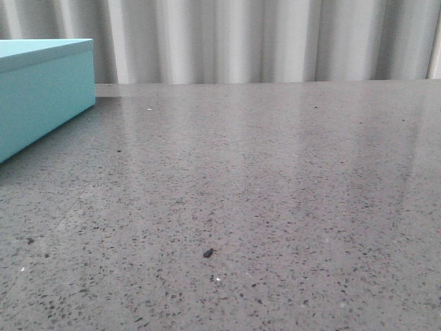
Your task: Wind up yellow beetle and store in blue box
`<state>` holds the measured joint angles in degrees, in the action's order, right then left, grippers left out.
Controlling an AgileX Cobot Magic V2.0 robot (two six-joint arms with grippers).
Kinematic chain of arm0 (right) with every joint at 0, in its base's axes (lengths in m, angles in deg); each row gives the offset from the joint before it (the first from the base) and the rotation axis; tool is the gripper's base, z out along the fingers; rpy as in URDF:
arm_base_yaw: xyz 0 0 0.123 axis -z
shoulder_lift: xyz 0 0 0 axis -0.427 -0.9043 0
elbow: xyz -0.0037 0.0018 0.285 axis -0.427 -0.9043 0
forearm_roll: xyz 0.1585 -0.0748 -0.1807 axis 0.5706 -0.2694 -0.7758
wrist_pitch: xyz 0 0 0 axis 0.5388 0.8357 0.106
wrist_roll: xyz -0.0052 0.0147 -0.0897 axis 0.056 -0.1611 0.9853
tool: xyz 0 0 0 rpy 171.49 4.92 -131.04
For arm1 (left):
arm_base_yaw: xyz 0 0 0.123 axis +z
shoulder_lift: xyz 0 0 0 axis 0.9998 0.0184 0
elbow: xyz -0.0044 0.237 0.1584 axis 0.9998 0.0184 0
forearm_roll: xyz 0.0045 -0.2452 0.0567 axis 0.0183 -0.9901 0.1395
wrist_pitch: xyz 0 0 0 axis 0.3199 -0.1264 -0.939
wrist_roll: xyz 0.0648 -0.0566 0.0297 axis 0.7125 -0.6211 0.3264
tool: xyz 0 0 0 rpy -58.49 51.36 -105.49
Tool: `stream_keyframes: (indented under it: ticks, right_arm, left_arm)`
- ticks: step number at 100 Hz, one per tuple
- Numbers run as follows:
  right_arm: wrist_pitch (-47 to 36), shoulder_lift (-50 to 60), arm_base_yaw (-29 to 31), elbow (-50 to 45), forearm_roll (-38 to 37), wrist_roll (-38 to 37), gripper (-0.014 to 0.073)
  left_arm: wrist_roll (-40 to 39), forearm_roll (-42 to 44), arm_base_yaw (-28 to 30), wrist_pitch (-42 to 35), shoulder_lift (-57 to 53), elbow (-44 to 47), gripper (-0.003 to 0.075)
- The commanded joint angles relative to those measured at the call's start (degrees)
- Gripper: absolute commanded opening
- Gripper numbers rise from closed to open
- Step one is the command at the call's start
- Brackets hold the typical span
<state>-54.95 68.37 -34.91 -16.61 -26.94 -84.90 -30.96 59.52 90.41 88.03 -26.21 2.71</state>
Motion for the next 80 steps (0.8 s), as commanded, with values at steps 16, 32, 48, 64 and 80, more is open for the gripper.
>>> stream_keyframes:
  ticks: [16,32,48,64,80]
  right_arm:
    - [-3.72,-0.41,0.07,1.56,-0.37,0.3,-0.0061]
    - [-3.72,-0.41,0.07,1.56,-0.37,0.3,-0.0061]
    - [-3.72,-0.41,0.07,1.56,-0.37,0.3,-0.0061]
    - [-3.72,-0.41,0.07,1.56,-0.37,0.3,-0.0061]
    - [-3.72,-0.41,0.07,1.56,-0.37,0.3,-0.0061]
  left_arm:
    - [-0.58,-1.08,-0.14,-5.59,0.14,2.35,-0.0021]
    - [-0.68,0.74,-0.14,-12.3,0.14,7.16,-0.0021]
    - [-7.92,0.89,-0.14,-24.49,0.14,12.69,-0.0021]
    - [-16.38,3.25,-0.14,-36.56,0.14,19.28,-0.0021]
    - [-25.27,5.75,-0.83,-43.23,-0.56,26.88,-0.0021]
